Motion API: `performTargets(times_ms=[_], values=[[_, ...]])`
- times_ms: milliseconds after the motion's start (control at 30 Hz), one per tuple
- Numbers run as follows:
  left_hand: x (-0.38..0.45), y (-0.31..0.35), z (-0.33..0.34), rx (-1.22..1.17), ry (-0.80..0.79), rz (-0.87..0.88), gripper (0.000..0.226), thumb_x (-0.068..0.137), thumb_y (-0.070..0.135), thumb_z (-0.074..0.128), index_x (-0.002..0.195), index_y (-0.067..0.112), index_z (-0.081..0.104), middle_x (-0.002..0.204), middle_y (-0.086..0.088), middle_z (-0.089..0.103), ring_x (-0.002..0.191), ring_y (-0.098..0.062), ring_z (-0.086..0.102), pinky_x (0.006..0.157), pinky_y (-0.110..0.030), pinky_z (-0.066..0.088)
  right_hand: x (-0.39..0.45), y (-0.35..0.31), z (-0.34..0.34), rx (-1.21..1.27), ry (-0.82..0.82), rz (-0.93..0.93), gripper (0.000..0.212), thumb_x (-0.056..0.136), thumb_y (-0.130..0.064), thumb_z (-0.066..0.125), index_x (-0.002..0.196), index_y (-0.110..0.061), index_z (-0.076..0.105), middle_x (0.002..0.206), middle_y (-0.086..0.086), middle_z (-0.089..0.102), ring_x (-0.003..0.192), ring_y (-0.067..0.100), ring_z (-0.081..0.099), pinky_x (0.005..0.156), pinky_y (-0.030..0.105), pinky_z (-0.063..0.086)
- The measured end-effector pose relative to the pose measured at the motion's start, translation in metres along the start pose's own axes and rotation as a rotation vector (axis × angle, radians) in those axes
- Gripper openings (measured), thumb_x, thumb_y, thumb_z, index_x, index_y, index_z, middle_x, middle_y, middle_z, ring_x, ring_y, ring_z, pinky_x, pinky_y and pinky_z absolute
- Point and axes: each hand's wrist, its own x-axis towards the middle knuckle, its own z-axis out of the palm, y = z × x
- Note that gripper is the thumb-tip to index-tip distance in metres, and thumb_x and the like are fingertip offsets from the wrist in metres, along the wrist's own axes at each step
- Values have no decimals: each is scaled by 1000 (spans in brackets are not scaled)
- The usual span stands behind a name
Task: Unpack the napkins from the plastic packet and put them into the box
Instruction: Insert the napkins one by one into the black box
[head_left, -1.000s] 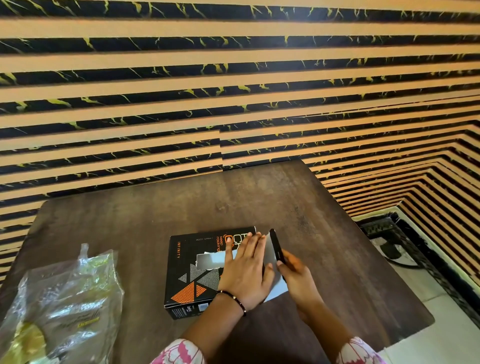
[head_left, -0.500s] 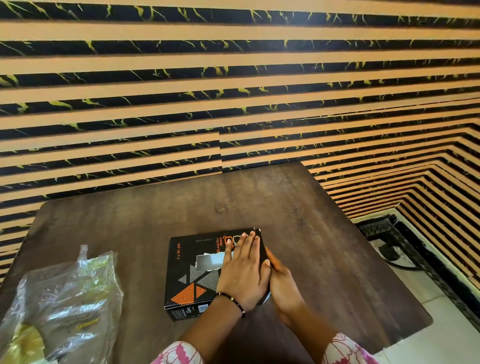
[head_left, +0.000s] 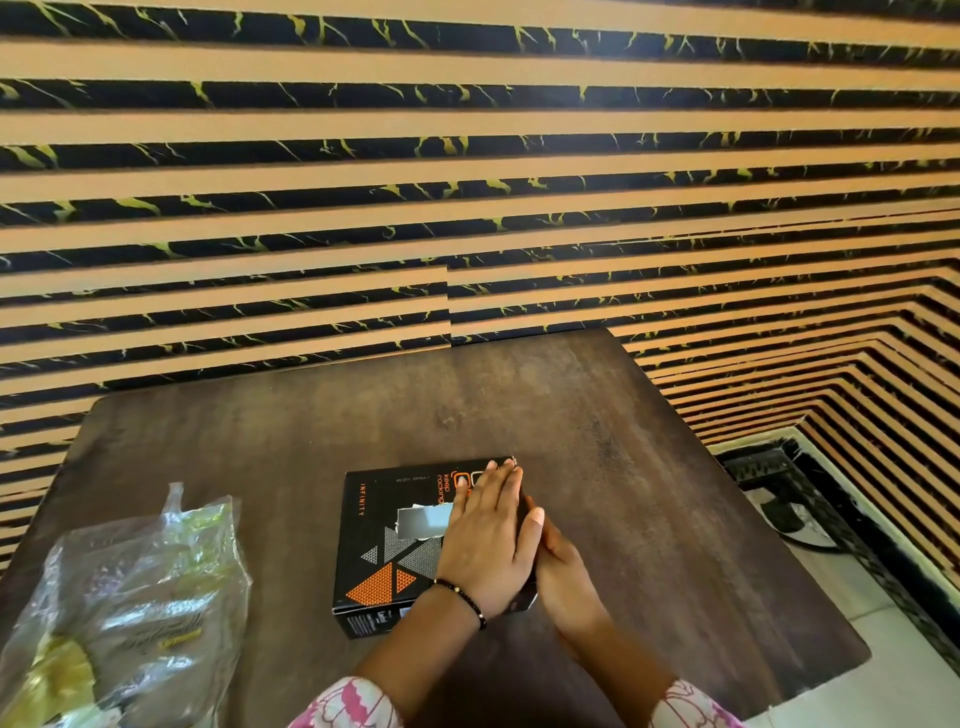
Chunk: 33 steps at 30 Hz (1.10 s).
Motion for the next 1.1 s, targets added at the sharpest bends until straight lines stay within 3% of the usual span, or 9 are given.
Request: performTargets(times_ms=[100, 200, 267, 367, 533, 700, 833, 1000, 1100], values=[[-7, -6, -19, -41, 49, 8, 74, 83, 56, 4, 145, 17, 16, 156, 2, 14, 143, -9, -1, 116, -33, -6, 0, -2, 4, -370, 107, -137, 51, 98, -21, 37, 146, -16, 19, 155, -3, 20, 143, 10, 14, 116, 22, 14], [-25, -31, -33, 95, 164, -38, 66, 88, 51, 16, 143, 15, 25, 153, -2, 25, 142, -14, 12, 116, -41, 3, 2, -3, 16, -783, 117, -298, 66, 92, -48, 13, 147, -12, 4, 155, -2, -5, 141, 8, -10, 116, 25, -5], [-40, -53, -37, 189, 206, -126, 63, 88, 47, 23, 139, 11, 34, 149, -7, 35, 140, -21, 23, 113, -48, 10, 5, -2, 25, -977, 152, -344, 79, 87, -59, -4, 146, -8, 7, 153, 1, -2, 142, 16, -5, 117, 27, -4], [-56, -81, -35, 262, 157, -249, 64, 86, 46, 26, 138, 10, 36, 148, -7, 37, 139, -23, 27, 112, -52, 15, 13, 1, 33, -1155, 170, -325, 71, 93, -52, 5, 138, -6, 33, 147, 11, 38, 136, 24, 34, 116, 38, 19], [-42, -92, -28, 168, 138, -300, 69, 85, 50, 21, 143, 13, 25, 155, -3, 20, 142, -17, 10, 112, -47, 15, 41, -5, 26, -1212, 141, -351, 70, 92, -51, 5, 138, -8, 38, 146, 10, 41, 136, 23, 37, 115, 39, 23], [3, -108, -31, 133, 136, -305, 72, 84, 52, 17, 145, 13, 18, 156, -4, 16, 144, -20, 6, 116, -45, 22, 89, -20, 24, -1220, 117, -359, 74, 91, -52, 1, 139, -8, 37, 147, 10, 40, 137, 23, 35, 109, 43, 25], [42, -125, -36, 140, 129, -296, 72, 84, 52, 17, 144, 12, 19, 155, -6, 18, 144, -21, 7, 116, -42, 20, 130, -30, 25, -1193, 125, -392, 77, 89, -55, -3, 142, -9, 30, 151, 9, 33, 141, 23, 27, 112, 39, 20], [94, -151, -45, 137, 126, -336, 68, 87, 49, 26, 145, 15, 16, 156, -3, 15, 144, -20, 6, 114, -49, 24, 185, -51, 35, -1169, 123, -431, 72, 87, -51, 9, 146, -11, 20, 155, 8, 21, 144, 21, 15, 116, 36, 14], [119, -168, -52, 154, 152, -333, 74, 82, 53, 17, 144, 13, 18, 155, -5, 18, 144, -22, 7, 114, -48, 24, 217, -62, 44, -1189, 94, -440, 73, 84, -51, 5, 147, -14, 12, 158, 5, 14, 146, 18, 7, 117, 35, 8]])
